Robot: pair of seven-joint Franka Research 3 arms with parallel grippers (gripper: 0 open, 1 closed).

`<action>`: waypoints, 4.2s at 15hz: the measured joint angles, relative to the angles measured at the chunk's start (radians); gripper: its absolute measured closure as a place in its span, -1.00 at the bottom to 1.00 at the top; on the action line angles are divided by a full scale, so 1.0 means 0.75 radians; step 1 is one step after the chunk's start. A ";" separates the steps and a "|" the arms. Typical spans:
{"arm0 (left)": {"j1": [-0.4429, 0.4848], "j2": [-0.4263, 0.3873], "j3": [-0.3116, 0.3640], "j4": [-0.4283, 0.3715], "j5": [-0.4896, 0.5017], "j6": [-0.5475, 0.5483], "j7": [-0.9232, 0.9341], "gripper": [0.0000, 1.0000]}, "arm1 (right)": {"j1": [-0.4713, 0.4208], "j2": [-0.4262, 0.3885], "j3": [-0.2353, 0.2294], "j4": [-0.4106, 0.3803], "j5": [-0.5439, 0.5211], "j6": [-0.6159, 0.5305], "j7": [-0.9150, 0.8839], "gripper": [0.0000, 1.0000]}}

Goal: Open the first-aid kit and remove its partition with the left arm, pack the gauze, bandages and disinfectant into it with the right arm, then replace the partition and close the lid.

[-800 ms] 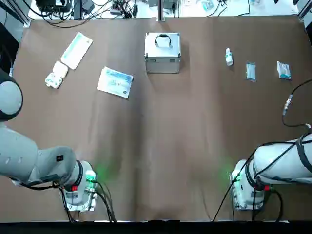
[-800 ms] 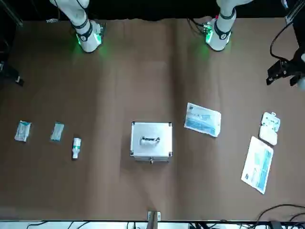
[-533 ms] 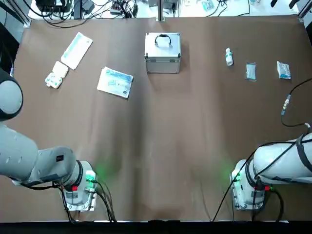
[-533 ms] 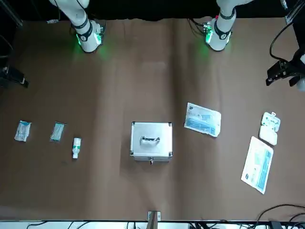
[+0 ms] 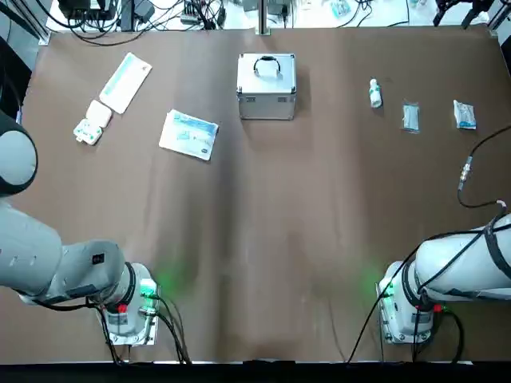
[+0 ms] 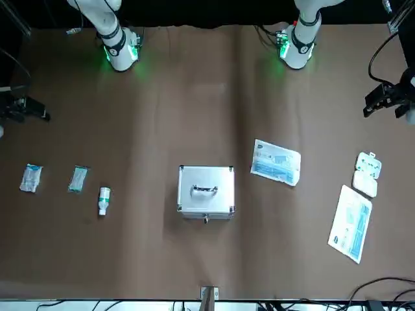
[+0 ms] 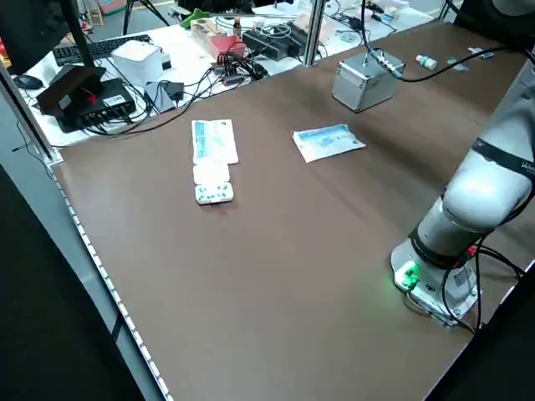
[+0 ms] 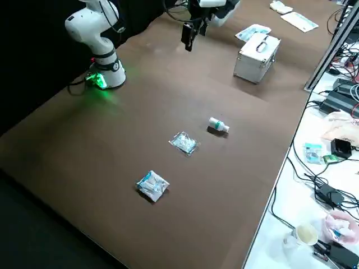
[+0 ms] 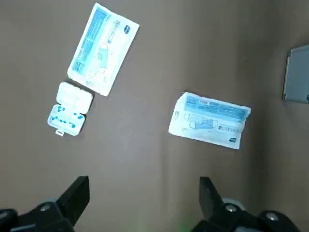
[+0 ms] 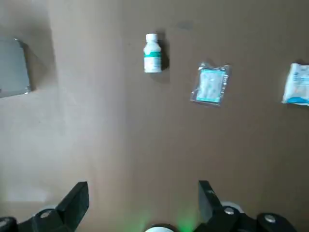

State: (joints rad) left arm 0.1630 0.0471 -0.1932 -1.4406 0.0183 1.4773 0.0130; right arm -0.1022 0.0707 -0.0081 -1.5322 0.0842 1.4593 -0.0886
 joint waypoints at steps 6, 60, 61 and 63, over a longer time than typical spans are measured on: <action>0.028 0.031 0.003 -0.003 0.000 -0.002 -0.086 -1.00 | -0.014 0.047 -0.006 0.005 0.091 0.013 0.003 -1.00; -0.859 0.826 -0.047 0.129 -0.044 1.088 -2.876 -1.00 | 0.592 1.123 0.088 0.393 0.567 1.169 1.561 -0.73; -0.861 0.828 -0.046 0.130 -0.044 1.089 -2.876 -1.00 | 0.592 1.136 0.091 0.416 0.567 1.159 1.555 -0.73; -0.867 0.830 -0.046 0.131 -0.044 1.140 -2.876 -1.00 | 0.593 1.160 0.096 0.448 0.567 1.152 1.550 -0.73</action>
State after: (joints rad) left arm -0.4873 0.6693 -0.2280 -1.3425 -0.0146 2.3324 -2.1441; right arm 0.3427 0.9409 0.0642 -1.1961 0.5095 2.3229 1.0739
